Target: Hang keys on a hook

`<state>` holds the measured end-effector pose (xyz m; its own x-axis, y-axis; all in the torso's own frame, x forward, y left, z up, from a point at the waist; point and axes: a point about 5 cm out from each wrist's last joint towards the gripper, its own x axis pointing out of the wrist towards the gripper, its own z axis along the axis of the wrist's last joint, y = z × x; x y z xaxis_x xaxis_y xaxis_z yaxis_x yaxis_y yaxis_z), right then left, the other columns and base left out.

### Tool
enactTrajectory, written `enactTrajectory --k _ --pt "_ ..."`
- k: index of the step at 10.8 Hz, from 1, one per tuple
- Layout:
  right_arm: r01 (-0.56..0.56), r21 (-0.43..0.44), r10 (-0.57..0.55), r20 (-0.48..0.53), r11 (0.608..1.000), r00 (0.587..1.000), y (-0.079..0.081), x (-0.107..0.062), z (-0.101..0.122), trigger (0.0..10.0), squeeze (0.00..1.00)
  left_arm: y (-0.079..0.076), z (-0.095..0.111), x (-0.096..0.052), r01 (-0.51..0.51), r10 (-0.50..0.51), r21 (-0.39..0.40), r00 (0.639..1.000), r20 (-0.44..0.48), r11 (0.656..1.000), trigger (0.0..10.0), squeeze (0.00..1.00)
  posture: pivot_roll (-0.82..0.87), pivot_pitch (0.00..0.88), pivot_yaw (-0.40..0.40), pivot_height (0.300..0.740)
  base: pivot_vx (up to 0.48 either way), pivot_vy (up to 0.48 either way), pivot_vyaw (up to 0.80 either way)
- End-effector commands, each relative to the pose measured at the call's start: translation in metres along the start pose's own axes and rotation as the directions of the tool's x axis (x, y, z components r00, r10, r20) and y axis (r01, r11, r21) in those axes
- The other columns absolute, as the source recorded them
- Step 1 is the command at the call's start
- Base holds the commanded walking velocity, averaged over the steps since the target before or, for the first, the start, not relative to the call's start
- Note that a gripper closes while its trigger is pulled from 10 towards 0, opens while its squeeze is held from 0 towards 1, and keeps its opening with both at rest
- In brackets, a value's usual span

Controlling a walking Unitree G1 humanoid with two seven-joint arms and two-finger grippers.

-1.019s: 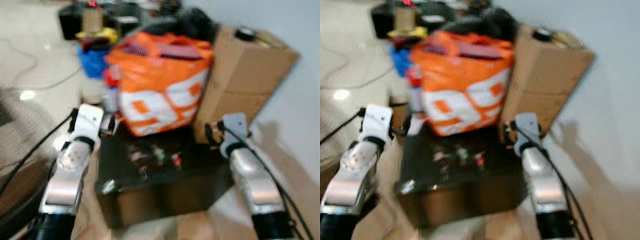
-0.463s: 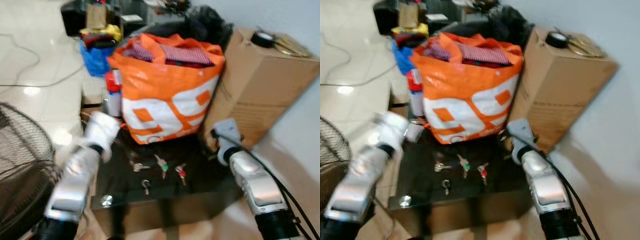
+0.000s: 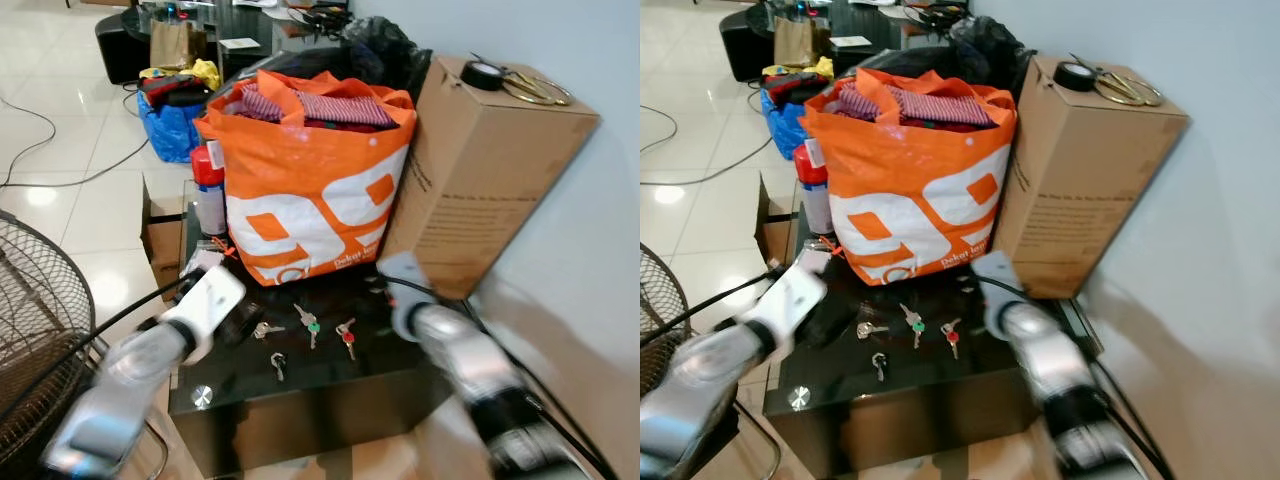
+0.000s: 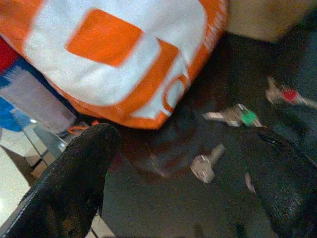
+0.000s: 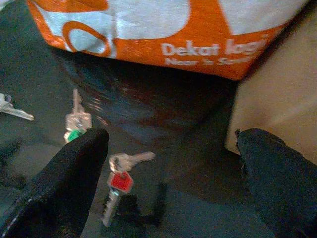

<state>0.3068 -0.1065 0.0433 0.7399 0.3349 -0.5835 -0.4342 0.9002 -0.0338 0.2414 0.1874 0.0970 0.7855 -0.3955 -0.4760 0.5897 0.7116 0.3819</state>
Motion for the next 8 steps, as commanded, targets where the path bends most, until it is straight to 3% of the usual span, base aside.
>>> enactTrajectory --k 1,4,6,7,8 --pt "0.003 0.027 -0.003 0.002 1.000 1.000 -0.002 0.003 -0.002 10.0 0.00 -0.004 0.004 -0.004 0.044 -0.044 0.016 0.999 0.011 0.999 10.0 0.00 0.03 0.000 -0.121 0.740 0.000 0.000 0.00" --pt "-0.036 0.071 0.041 -0.075 0.997 0.996 0.012 0.016 -0.026 10.0 0.00 -0.018 -0.007 -0.017 0.183 -0.177 0.084 0.982 -0.066 0.980 10.0 0.00 0.05 0.000 -0.135 0.740 0.000 0.000 0.00" --pt "-0.069 0.200 0.088 -0.086 0.977 0.992 0.019 0.020 -0.037 10.0 0.00 -0.022 -0.009 -0.028 0.237 -0.228 0.092 0.969 -0.098 0.967 10.0 0.00 0.06 0.036 -0.153 0.740 0.000 0.000 0.00" --pt "-0.067 0.248 0.089 -0.077 0.966 0.993 0.019 0.021 -0.037 6.2 0.00 -0.022 -0.010 -0.031 0.242 -0.233 0.089 0.967 -0.103 0.966 10.0 0.00 0.07 0.051 -0.160 0.740 0.000 0.000 0.00" --pt "-0.068 0.284 0.090 -0.065 0.956 0.994 0.020 0.022 -0.038 3.8 0.00 -0.023 -0.009 -0.035 0.250 -0.241 0.085 0.965 -0.108 0.964 10.0 0.00 0.08 0.058 -0.165 0.740 0.000 0.000 0.00"
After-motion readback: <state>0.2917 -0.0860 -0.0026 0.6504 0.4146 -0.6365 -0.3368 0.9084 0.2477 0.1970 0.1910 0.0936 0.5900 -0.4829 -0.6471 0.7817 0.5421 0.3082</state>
